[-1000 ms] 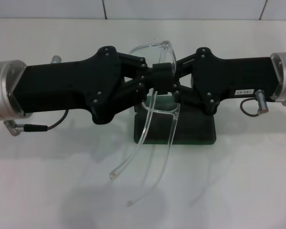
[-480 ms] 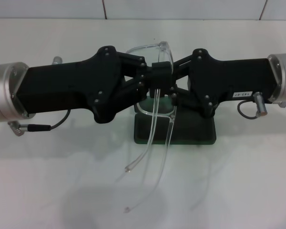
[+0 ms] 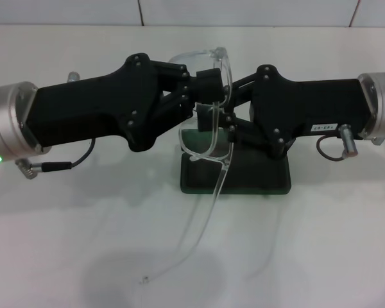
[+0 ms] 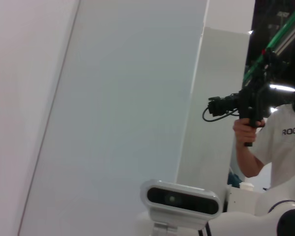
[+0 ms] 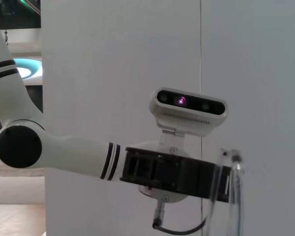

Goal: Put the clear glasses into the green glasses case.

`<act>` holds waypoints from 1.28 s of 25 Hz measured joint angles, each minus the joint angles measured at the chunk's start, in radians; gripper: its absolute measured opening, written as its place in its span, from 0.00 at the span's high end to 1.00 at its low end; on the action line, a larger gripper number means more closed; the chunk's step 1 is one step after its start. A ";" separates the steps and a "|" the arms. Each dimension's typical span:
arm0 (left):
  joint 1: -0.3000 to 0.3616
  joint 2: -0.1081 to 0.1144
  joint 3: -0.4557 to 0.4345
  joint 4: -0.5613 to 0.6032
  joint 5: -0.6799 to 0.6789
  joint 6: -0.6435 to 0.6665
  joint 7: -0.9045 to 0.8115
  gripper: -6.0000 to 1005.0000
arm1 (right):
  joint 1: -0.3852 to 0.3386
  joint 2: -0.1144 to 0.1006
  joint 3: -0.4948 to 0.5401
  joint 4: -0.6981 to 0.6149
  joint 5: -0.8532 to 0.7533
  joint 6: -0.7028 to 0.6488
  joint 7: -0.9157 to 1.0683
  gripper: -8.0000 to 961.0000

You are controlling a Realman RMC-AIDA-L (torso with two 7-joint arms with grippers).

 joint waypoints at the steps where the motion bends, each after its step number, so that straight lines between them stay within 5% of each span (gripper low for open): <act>1: 0.000 0.000 0.000 -0.001 0.000 -0.002 0.002 0.95 | 0.000 0.000 0.000 0.000 0.001 0.000 -0.001 0.88; 21: 0.012 0.011 -0.023 -0.002 -0.023 0.065 -0.003 0.95 | -0.031 -0.005 0.033 0.015 0.046 0.010 -0.055 0.88; 28: 0.062 0.042 -0.142 0.032 -0.026 0.128 -0.068 0.95 | -0.087 -0.010 0.154 0.002 0.053 -0.042 -0.067 0.88; 32: 0.080 0.061 -0.182 0.057 -0.027 0.139 -0.086 0.95 | -0.121 -0.032 0.278 0.004 0.057 -0.122 -0.064 0.88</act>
